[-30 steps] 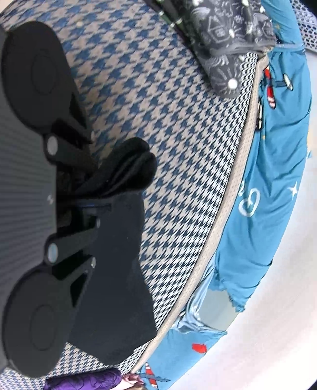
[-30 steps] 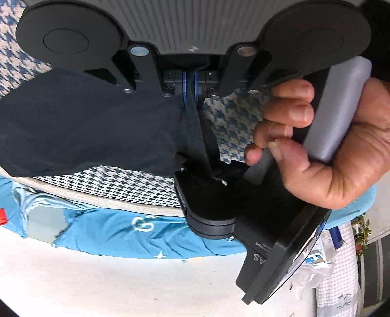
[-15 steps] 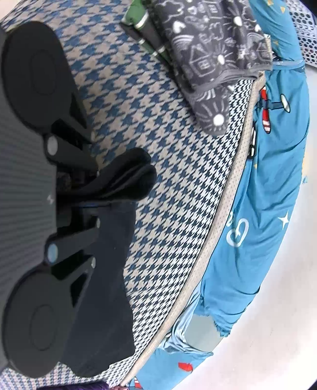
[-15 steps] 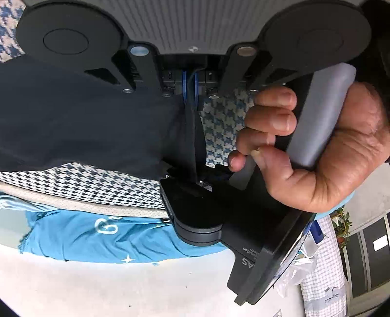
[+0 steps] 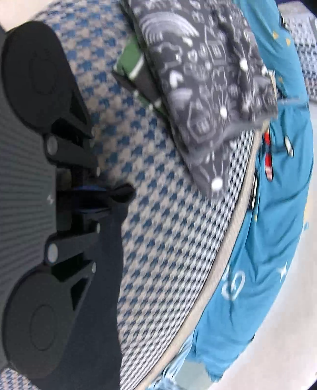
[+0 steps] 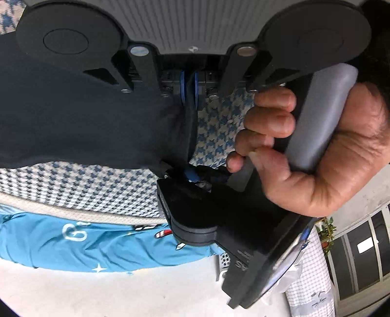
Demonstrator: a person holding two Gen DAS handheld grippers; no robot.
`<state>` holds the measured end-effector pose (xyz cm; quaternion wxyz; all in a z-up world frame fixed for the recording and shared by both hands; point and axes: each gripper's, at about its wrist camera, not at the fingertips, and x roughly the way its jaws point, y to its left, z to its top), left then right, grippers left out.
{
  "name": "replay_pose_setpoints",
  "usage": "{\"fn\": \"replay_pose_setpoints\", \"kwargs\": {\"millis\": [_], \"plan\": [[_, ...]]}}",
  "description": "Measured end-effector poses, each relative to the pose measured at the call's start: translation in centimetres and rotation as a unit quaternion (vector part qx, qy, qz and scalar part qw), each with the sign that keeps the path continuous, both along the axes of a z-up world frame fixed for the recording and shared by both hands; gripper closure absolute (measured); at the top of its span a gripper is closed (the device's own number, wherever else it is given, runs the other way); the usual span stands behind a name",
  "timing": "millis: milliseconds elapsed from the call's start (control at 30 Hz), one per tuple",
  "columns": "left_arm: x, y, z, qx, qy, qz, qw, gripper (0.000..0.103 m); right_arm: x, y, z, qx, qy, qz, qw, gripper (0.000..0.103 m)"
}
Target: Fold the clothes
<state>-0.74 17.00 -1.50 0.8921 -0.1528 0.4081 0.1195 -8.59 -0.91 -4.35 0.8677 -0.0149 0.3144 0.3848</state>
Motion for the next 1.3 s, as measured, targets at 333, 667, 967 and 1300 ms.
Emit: {"fn": "replay_pose_setpoints", "kwargs": {"millis": [333,667,967,1300], "plan": [[-1.4,-0.3,1.7,0.009,-0.026,0.013,0.9995,0.063,-1.6,-1.2,0.9,-0.005,0.002,0.026,1.0,0.084],[-1.6,-3.9,1.1,0.009,-0.017,-0.037,0.9991,0.052,-1.5,-5.0,2.3,-0.013,-0.015,-0.038,0.999,0.076],[-1.6,-6.6,0.3,0.016,-0.004,-0.079,0.9967,0.035,0.1,-9.9,2.9,-0.024,-0.01,-0.099,0.995,0.076],[-1.3,-10.2,-0.4,0.032,0.005,-0.125,0.9916,0.026,3.9,-16.8,3.9,-0.057,-0.018,-0.168,0.984,0.076]]}}
